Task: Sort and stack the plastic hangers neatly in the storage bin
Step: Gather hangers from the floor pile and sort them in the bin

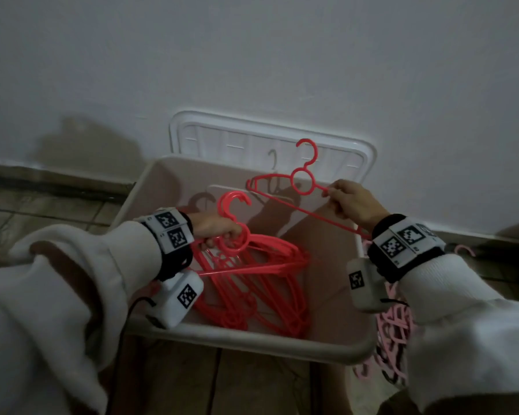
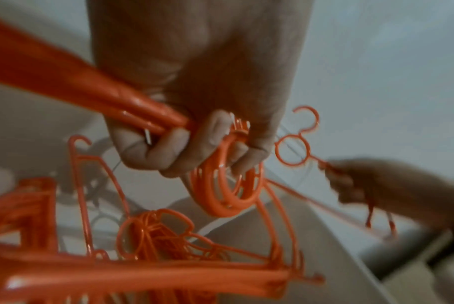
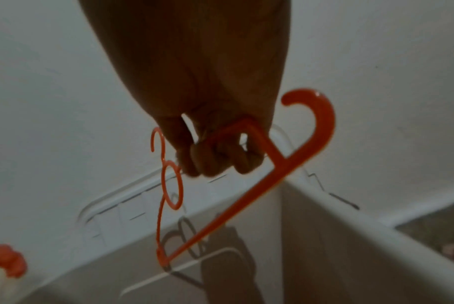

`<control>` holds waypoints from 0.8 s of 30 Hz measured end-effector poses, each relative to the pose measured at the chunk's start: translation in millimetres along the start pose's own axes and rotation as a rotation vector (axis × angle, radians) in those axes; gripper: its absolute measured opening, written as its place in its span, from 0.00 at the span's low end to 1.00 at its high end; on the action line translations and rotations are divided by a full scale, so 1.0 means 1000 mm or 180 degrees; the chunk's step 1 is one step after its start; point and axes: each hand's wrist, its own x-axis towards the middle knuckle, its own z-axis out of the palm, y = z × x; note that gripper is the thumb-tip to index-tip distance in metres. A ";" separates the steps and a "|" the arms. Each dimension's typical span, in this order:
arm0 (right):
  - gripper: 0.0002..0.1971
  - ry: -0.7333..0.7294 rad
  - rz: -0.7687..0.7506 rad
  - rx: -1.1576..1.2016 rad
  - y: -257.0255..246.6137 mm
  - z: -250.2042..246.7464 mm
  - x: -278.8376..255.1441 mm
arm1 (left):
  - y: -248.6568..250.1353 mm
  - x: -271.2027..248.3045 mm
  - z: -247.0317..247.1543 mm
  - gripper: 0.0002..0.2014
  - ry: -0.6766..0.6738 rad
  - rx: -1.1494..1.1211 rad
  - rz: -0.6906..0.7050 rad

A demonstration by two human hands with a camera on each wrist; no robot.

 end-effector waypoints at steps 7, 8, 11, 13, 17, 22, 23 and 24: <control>0.13 -0.1059 0.0104 0.1121 -0.013 0.016 -0.010 | -0.002 -0.006 -0.024 0.20 -0.0462 -0.0733 -0.0091; 0.13 -0.1123 0.0150 0.1319 -0.013 0.017 -0.010 | -0.006 -0.006 -0.027 0.19 -0.0427 -0.0764 -0.0052; 0.12 -0.1430 0.0284 0.1724 -0.013 0.024 -0.015 | -0.016 -0.004 -0.034 0.15 -0.0143 -0.1057 0.0011; 0.12 -0.1670 0.0289 0.1691 -0.012 0.032 -0.017 | -0.022 -0.001 -0.036 0.14 0.0051 -0.1291 -0.0023; 0.12 -0.1877 0.0385 0.1586 -0.016 0.052 -0.015 | -0.024 -0.007 -0.040 0.07 0.0062 -0.1694 0.0096; 0.12 -0.2031 0.0393 0.1395 -0.037 0.088 -0.013 | -0.018 -0.016 -0.039 0.09 -0.0172 -0.2070 0.0557; 0.12 -0.2080 0.0371 0.1414 -0.041 0.097 -0.013 | -0.017 -0.017 -0.037 0.07 -0.0233 -0.2103 0.0609; 0.12 -0.2131 0.0346 0.1437 -0.046 0.105 -0.014 | -0.018 -0.017 -0.036 0.06 -0.0275 -0.2104 0.0632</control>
